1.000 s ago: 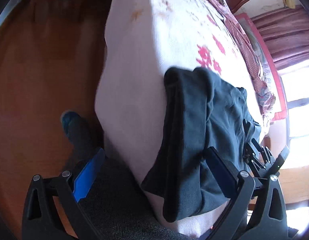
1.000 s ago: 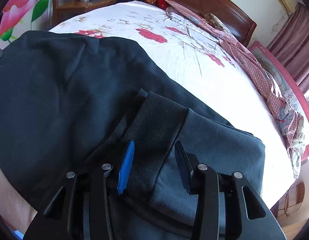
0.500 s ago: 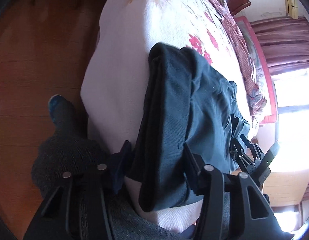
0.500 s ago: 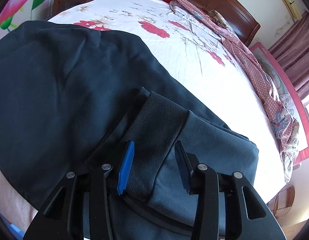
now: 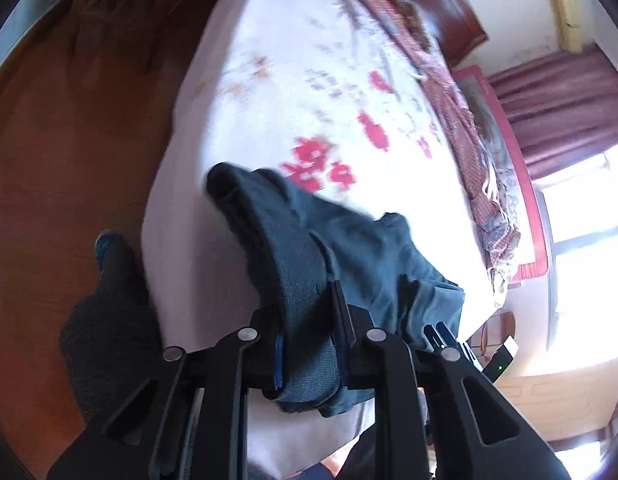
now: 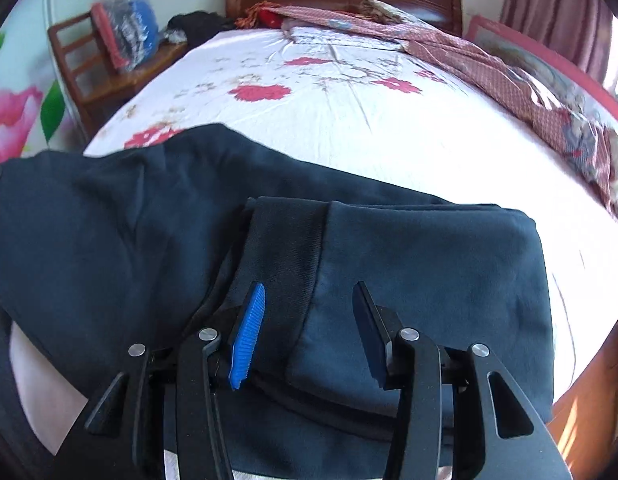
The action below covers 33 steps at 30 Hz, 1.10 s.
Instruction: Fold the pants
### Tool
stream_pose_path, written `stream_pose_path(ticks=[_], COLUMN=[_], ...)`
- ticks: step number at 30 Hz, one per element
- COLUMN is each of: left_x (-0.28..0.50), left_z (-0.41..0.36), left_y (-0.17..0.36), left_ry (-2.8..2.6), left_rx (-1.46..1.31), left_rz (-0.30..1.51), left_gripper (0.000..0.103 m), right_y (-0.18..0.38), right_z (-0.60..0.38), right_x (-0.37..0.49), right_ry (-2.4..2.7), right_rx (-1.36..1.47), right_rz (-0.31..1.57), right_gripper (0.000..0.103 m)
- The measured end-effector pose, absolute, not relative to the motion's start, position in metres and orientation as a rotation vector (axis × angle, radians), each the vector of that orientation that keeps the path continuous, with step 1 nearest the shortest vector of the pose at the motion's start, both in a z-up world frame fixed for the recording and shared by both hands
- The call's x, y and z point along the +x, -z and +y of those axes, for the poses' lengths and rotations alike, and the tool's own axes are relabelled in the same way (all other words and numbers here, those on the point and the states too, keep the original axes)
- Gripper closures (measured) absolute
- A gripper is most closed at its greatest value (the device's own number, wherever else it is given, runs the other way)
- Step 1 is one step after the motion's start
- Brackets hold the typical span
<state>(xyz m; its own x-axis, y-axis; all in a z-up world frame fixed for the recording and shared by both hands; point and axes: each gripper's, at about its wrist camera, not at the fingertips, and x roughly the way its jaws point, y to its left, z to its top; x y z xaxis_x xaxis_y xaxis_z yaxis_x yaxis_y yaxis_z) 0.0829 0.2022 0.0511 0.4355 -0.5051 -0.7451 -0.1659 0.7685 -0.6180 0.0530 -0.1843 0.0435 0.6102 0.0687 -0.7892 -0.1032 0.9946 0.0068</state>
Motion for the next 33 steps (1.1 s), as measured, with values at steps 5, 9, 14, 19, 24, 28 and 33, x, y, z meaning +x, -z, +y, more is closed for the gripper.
stream_pose_path(ticks=[5,9,14,19,24,28,33], left_x=[0.106,0.127,0.135,0.139,0.114,0.085,0.073], left_z=[0.126,0.039,-0.084,-0.192,-0.199,-0.131,-0.014], left_y=[-0.107,-0.130,-0.121,-0.035,-0.010,-0.079,-0.120], left_ry=[0.381,0.541,0.710,0.839,0.924,1.002,0.868], left_rx=[-0.583,-0.475,-0.328,-0.272,-0.437,-0.451,-0.557], left_rz=[1.059,1.054,1.112,1.308,1.433,1.217,1.010], left_gripper=[0.091,0.091,0.093,0.090,0.063,0.022,0.010], right_y=[-0.056,-0.055,-0.035,-0.008,-0.011,-0.014,-0.012], right_z=[-0.258,-0.308,-0.357,-0.390,-0.394,-0.382,-0.361], right_x=[0.033,0.011,-0.012,-0.022,-0.028,-0.022,0.011], right_ry=[-0.022,0.050,0.042,0.044,0.063,-0.032,0.002], right_rx=[0.222,0.348,0.627,0.948,0.992,0.996,0.945], right_rz=[0.855,0.822,0.790,0.716,0.687,0.708,0.762], right_gripper=[0.058,0.058,0.055,0.055,0.040,0.036,0.023])
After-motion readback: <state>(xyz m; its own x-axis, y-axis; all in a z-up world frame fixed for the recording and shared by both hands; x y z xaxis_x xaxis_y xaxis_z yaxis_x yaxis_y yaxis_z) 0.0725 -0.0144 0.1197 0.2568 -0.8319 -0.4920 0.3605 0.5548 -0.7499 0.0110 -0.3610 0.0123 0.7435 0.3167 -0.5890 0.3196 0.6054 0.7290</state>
